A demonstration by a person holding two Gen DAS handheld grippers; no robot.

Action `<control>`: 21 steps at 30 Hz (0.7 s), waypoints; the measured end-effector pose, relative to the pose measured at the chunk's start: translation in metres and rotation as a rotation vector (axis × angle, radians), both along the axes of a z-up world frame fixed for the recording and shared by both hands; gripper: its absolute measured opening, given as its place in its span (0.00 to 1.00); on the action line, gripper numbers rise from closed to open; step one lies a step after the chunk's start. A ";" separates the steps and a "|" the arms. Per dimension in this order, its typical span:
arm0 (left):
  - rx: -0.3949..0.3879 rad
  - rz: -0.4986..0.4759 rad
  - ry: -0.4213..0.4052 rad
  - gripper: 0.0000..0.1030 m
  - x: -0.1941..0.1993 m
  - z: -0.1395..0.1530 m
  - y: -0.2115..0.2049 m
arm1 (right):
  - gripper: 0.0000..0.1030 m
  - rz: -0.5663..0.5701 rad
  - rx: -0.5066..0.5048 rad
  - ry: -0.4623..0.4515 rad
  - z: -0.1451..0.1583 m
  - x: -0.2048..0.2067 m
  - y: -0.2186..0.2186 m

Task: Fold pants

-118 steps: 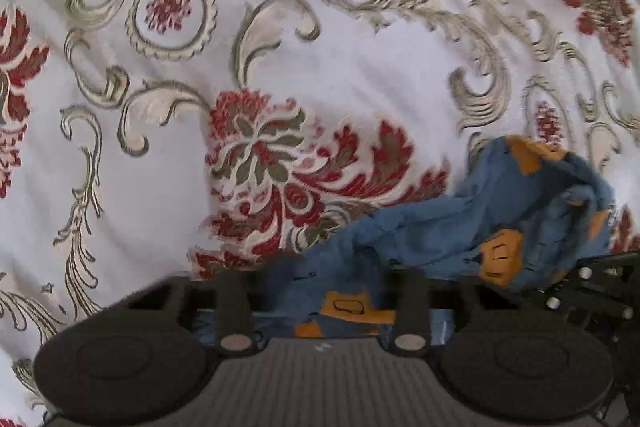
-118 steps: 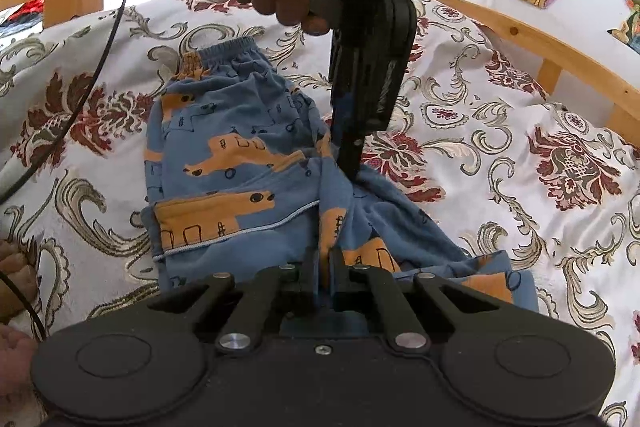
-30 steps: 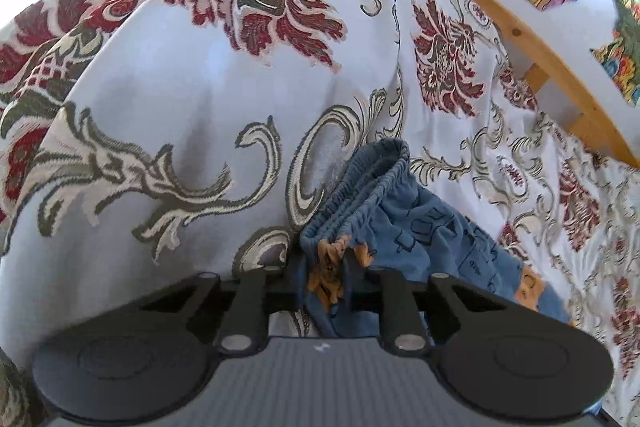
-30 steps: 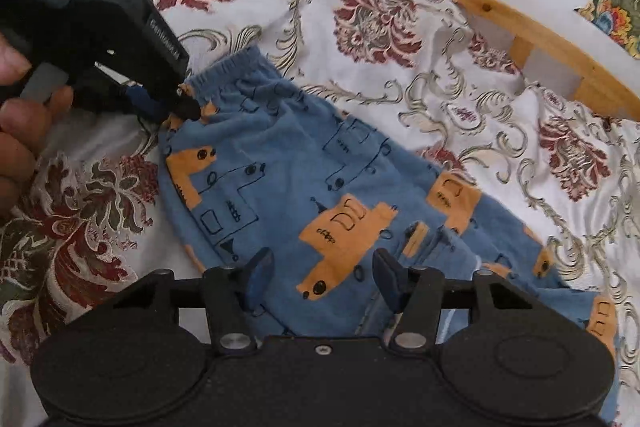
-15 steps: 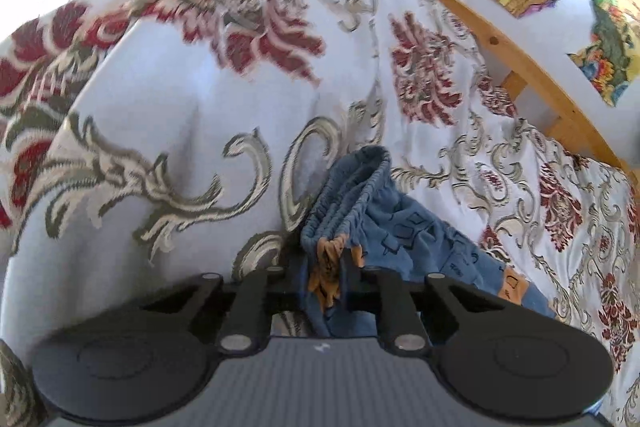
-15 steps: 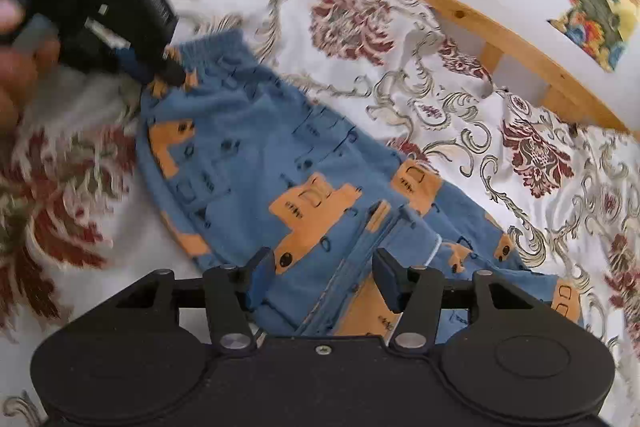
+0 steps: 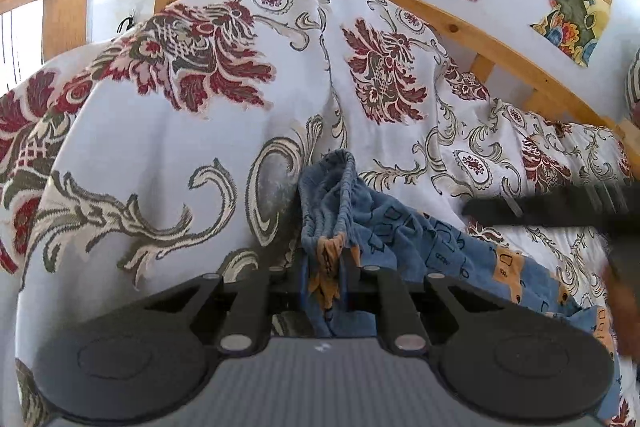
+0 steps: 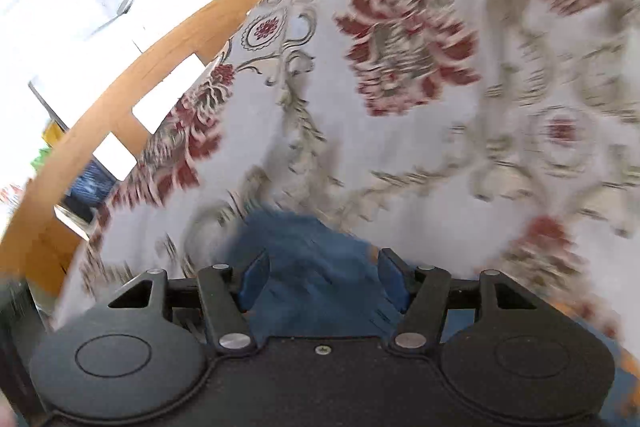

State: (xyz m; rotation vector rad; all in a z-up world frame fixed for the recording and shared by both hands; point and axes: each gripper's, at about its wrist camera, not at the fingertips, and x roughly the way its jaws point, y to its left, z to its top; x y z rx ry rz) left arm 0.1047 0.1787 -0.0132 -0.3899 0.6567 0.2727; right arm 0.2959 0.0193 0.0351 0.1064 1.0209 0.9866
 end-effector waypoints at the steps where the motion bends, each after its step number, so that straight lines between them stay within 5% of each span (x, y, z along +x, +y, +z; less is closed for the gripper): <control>1: -0.003 -0.001 0.004 0.15 0.000 -0.002 0.001 | 0.61 0.018 -0.006 0.043 -0.001 0.007 0.014; 7: -0.041 0.018 0.035 0.15 0.001 -0.015 0.011 | 0.60 0.075 -0.078 0.162 -0.014 0.007 0.072; 11: -0.037 0.011 0.041 0.15 0.002 -0.015 0.011 | 0.42 0.014 -0.146 0.144 -0.028 0.001 0.083; 14: -0.033 0.007 0.047 0.15 0.002 -0.015 0.011 | 0.29 -0.037 -0.120 0.154 -0.032 -0.001 0.077; 21: -0.034 -0.007 0.023 0.15 0.005 -0.003 0.006 | 0.22 -0.069 -0.036 0.163 -0.019 -0.001 0.051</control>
